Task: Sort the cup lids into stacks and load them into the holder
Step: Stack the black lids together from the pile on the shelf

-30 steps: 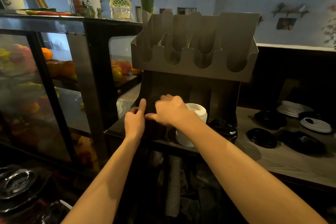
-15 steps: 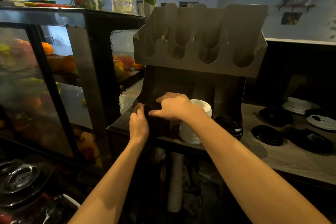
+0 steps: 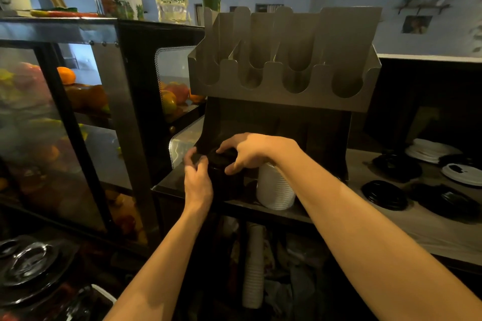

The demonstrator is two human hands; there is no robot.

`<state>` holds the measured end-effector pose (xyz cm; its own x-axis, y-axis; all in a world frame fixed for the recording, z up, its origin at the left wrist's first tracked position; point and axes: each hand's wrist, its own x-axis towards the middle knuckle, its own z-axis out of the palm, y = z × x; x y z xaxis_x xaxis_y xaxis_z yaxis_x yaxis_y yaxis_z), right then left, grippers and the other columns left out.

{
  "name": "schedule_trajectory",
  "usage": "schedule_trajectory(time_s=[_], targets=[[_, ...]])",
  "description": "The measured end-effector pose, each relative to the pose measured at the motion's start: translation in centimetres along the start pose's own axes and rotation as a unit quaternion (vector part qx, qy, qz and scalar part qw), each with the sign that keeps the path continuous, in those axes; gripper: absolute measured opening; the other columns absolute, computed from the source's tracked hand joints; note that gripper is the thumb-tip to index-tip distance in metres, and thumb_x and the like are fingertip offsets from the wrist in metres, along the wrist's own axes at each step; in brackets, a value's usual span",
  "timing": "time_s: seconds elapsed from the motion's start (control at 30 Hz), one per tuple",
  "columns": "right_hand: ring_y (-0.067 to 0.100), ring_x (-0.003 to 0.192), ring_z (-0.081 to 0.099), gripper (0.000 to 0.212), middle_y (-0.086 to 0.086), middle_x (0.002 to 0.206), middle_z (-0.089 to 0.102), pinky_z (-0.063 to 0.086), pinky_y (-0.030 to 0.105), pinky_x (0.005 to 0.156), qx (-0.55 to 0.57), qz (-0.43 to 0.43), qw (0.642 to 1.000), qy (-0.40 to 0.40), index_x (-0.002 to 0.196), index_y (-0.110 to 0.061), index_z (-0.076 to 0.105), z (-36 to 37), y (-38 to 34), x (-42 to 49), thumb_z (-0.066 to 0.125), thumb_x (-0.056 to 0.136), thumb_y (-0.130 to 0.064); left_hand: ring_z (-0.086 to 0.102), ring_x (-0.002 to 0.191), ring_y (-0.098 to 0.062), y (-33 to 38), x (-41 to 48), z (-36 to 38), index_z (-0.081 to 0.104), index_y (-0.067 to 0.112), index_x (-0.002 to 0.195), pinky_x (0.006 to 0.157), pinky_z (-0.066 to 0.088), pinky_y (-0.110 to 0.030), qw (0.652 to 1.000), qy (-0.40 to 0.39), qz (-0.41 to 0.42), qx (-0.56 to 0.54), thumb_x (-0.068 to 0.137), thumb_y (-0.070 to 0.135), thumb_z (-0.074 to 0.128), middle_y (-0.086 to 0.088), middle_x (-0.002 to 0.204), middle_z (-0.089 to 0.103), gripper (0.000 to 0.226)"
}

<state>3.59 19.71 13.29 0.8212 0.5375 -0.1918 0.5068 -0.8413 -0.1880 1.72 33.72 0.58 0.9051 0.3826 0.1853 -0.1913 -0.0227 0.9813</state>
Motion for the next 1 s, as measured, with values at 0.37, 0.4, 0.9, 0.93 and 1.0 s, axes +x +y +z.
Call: schedule_trajectory(time_s=[0.37,0.4,0.9,0.93,1.0], targets=[[0.028,0.14,0.039,0.065,0.005,0.16,0.027,0.039,0.04,0.108,-0.073,0.021,0.996,0.042,0.152,-0.035,0.039,0.2,-0.2,-1.7,0.054,0.095,-0.063,0.065,0.112,-0.03,1.1,0.1,-0.8,0.064,0.022,0.125,0.101,0.051,-0.049,0.994,-0.071,-0.083,-0.014,0.098,0.061,0.043,-0.01,0.118,0.069,0.051],[0.026,0.136,0.043,0.065,0.003,0.156,0.034,0.042,0.038,0.105,-0.089,0.022,0.994,0.065,0.15,-0.033,0.043,0.3,-0.3,-1.7,0.054,0.094,-0.064,0.063,0.115,-0.029,1.0,0.0,-0.8,0.064,0.021,0.126,0.105,0.048,-0.05,0.994,-0.07,-0.089,-0.006,0.095,0.067,0.047,-0.009,0.12,0.068,0.059],[0.015,0.115,0.053,0.054,-0.001,0.137,0.054,0.044,0.029,0.089,0.025,0.004,1.0,0.007,0.146,-0.027,0.049,-0.5,1.4,-0.4,0.067,0.095,-0.035,0.062,0.108,-0.031,0.7,0.1,0.0,0.06,0.027,0.107,0.1,0.051,-0.052,0.997,-0.038,-0.061,-0.021,0.098,0.042,0.059,-0.007,0.109,0.062,0.018],[0.013,0.112,0.053,0.053,-0.002,0.134,0.056,0.045,0.029,0.089,0.028,0.005,1.0,0.011,0.144,-0.027,0.051,-0.6,1.4,-0.4,0.068,0.094,-0.036,0.061,0.109,-0.029,0.7,0.2,0.0,0.061,0.027,0.108,0.099,0.05,-0.05,0.997,-0.039,-0.057,-0.024,0.099,0.041,0.058,-0.005,0.109,0.061,0.017],[0.014,0.111,0.056,0.053,-0.004,0.127,0.059,0.049,0.03,0.089,0.024,0.009,0.999,0.036,0.14,-0.027,0.056,-0.4,1.3,-0.4,0.072,0.091,-0.04,0.059,0.108,-0.024,0.7,0.5,0.0,0.062,0.029,0.106,0.097,0.049,-0.044,0.997,-0.039,-0.061,-0.029,0.101,0.04,0.056,0.0,0.108,0.061,0.014]])
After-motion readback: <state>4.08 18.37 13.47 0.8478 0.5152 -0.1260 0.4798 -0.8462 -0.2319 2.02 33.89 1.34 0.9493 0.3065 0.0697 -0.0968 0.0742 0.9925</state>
